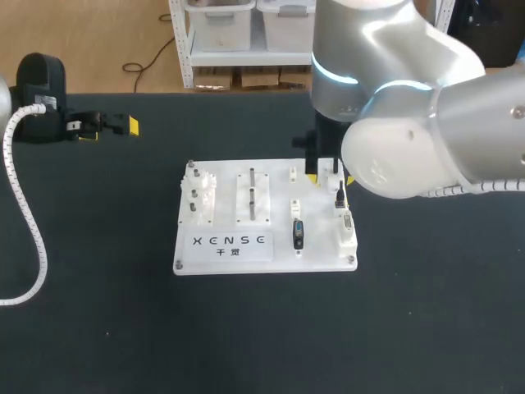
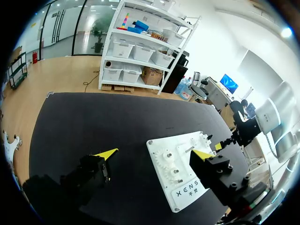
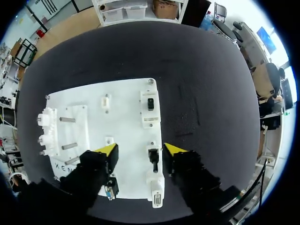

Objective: Insert the USB connector, Ethernet cable, and multi-pin plug into their matching sockets one by one.

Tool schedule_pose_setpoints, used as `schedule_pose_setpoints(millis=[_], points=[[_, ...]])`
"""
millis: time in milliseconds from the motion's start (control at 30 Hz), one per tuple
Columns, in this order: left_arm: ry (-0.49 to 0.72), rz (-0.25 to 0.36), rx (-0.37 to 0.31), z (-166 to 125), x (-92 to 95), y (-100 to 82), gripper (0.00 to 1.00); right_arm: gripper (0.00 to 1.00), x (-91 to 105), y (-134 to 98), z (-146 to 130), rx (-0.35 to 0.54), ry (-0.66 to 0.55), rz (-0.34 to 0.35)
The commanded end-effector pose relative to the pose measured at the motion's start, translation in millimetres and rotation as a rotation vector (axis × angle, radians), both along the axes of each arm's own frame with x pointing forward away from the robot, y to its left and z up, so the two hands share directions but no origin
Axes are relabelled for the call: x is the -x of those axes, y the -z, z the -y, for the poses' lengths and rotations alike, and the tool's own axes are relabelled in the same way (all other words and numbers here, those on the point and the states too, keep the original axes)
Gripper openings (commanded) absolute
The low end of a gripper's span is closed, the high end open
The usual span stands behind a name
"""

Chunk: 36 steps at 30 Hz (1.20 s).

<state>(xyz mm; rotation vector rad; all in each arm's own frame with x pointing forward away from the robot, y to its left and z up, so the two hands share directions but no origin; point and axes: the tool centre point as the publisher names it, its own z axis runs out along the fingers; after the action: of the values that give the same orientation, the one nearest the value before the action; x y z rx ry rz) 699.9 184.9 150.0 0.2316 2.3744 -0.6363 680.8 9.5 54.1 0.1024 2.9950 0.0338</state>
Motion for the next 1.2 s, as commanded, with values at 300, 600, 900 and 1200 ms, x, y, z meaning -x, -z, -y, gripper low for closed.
schedule_pose_setpoints(millis=[300,600,900,1200], points=[[0.000,0.000,0.000,0.0,0.0,0.0,1.00,1.00,36.0,-4.6,-23.8,-0.011,-0.067,-0.012],[0.000,0.000,0.000,0.0,0.0,0.0,1.00,1.00,55.3,0.7,-44.4,-0.006,-0.114,-0.044],[0.000,0.000,0.000,0.0,0.0,0.0,1.00,1.00,63.5,9.2,-53.3,0.003,-0.123,-0.068],[0.000,0.000,0.000,0.0,0.0,0.0,1.00,1.00,68.2,24.0,-53.5,0.019,-0.111,-0.096]])
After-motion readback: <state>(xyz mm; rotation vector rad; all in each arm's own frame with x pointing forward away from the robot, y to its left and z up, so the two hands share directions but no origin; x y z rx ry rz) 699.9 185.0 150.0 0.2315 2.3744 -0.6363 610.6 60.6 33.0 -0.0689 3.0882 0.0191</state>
